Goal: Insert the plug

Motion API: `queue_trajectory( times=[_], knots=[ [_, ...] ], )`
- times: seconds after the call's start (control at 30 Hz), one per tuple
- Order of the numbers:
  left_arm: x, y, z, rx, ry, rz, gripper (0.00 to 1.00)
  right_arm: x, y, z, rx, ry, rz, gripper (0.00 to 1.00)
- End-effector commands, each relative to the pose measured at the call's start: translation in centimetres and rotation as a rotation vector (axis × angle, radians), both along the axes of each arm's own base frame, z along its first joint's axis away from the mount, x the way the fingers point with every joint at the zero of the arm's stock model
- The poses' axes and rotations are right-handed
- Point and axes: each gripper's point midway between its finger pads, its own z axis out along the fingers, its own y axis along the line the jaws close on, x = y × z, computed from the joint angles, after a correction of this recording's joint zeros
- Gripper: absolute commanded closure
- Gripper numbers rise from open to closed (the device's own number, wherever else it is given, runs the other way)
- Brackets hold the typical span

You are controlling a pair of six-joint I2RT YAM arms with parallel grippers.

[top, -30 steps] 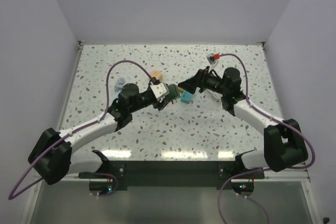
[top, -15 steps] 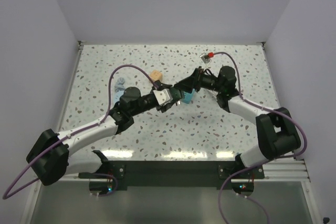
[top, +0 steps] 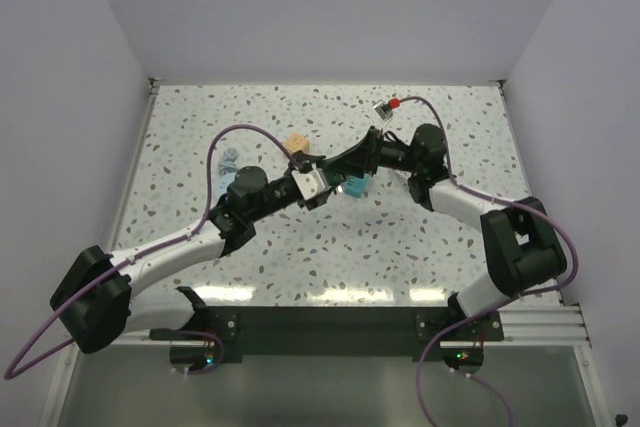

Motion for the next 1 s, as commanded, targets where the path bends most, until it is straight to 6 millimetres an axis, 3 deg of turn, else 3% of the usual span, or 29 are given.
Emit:
queue_trajectory(
  times=[0.0, 0.1, 0.2, 0.23, 0.27, 0.3, 0.37, 0.4, 0.43, 0.5, 0.6, 0.7, 0.77, 0.93, 0.97],
  knots=[
    [0.3, -0.4, 3.6, -0.066, -0.113, 0.001, 1.0, -0.5, 0.8, 1.9, 0.029, -0.067, 0.069, 0.3],
    [0.5, -0.3, 3.7, -0.066, -0.118, 0.013, 1.0, -0.9, 1.3, 1.7, 0.026, -0.072, 0.107, 0.42],
    [0.9, -0.2, 3.7, -0.073, -0.101, 0.034, 1.0, -1.0, 1.6, 1.7, 0.029, -0.083, 0.126, 0.72],
    [1.2, 0.1, 3.8, -0.078, -0.096, 0.06, 1.0, -0.9, 1.6, 1.7, 0.028, -0.084, 0.12, 1.0],
    [1.4, 0.3, 3.8, -0.082, -0.087, 0.076, 0.97, -0.7, 1.6, 1.7, 0.027, -0.08, 0.108, 1.0],
    [1.6, 0.4, 3.7, -0.095, -0.069, 0.094, 0.79, -0.4, 1.6, 1.8, 0.025, -0.095, 0.087, 1.0],
    [2.0, 1.0, 3.5, -0.098, -0.049, 0.137, 0.55, 0.0, 1.5, 1.8, 0.001, -0.119, 0.069, 1.0],
    [2.0, 1.2, 3.4, -0.108, -0.033, 0.15, 0.22, 0.4, 1.3, 1.8, -0.012, -0.127, 0.049, 1.0],
    [2.1, 1.7, 3.6, -0.117, -0.03, 0.174, 0.13, 0.8, 1.0, 2.7, -0.019, -0.157, 0.016, 1.0],
    [1.9, 2.3, 2.7, -0.122, -0.002, 0.194, 0.0, 1.8, 0.0, 2.4, -0.062, -0.163, -0.038, 1.0],
    [1.3, 3.6, 1.9, -0.143, 0.027, 0.23, 0.0, 3.1, -2.1, 3.2, -0.075, -0.178, -0.13, 1.0],
    [1.3, 6.5, 1.2, -0.19, 0.059, 0.359, 0.0, 4.1, -4.2, 3.8, -0.082, -0.188, -0.207, 1.0],
    [1.6, 8.3, -0.3, -0.189, 0.096, 0.448, 0.0, 4.3, -5.2, 3.9, -0.101, -0.198, -0.248, 1.0],
    [5.2, 15.4, -4.3, -0.242, 0.277, 0.824, 0.0, 4.3, -6.5, 3.8, -0.11, -0.199, -0.289, 1.0],
    [6.4, 18.0, -5.1, -0.287, 0.322, 0.927, 0.0, 4.1, -6.5, 4.1, -0.108, -0.207, -0.288, 1.0]
  ],
)
